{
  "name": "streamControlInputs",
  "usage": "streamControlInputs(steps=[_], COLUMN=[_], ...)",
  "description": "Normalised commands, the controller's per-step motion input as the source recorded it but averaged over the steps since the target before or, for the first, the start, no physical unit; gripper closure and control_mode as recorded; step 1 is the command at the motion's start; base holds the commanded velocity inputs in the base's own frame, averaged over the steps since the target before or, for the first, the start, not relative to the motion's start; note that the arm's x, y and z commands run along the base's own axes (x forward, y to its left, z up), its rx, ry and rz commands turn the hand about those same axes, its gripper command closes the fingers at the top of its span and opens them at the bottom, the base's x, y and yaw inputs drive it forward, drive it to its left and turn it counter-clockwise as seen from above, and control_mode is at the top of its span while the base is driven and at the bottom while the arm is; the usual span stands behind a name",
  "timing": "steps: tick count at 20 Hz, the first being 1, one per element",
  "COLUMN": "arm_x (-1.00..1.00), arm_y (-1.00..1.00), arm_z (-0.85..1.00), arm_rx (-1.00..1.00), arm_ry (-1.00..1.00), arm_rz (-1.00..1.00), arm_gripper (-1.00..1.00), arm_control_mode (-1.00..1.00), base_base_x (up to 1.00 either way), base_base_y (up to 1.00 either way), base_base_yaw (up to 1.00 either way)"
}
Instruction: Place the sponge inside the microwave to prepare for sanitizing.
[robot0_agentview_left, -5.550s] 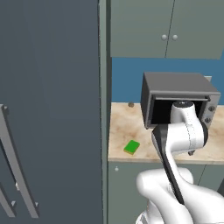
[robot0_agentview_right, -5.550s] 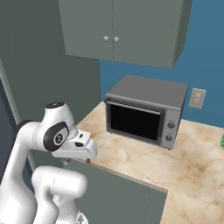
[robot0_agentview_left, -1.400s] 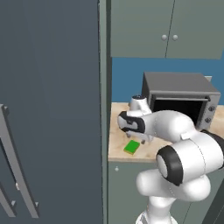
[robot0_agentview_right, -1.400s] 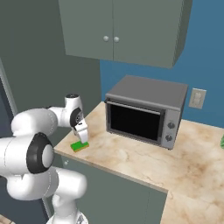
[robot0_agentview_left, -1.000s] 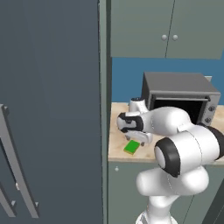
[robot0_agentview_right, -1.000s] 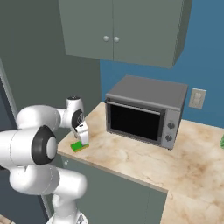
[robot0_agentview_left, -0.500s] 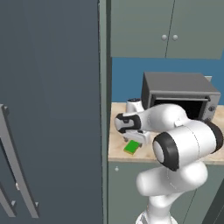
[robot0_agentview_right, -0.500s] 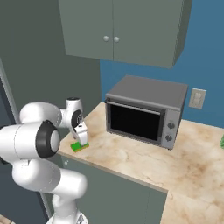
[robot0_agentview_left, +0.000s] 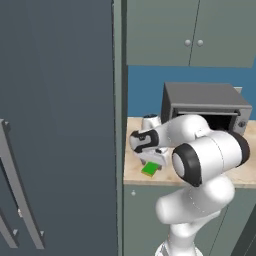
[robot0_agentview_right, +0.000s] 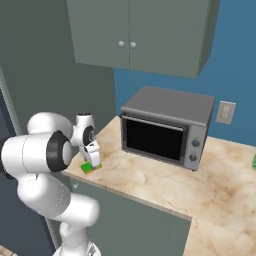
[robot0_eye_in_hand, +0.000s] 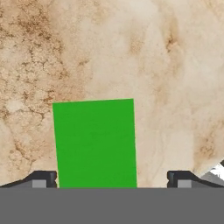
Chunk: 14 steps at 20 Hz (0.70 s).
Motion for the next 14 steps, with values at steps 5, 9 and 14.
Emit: streamControlInputs(steps=[5, 9, 14], arm_x=[0.0, 0.0, 0.0], arm_y=[0.0, 0.01, 0.0], arm_z=[-0.26, -0.16, -0.11], arm_rx=[-0.03, -0.03, -0.01], arm_ry=[0.03, 0.0, 0.0], arm_rz=[0.0, 0.0, 0.0], arm_gripper=[-1.0, -1.0, -1.0], arm_control_mode=[-1.0, -1.0, -1.0], base_base_x=[0.0, 0.0, 0.0], base_base_y=[0.0, 0.0, 0.0], base_base_yaw=[0.0, 0.0, 0.0])
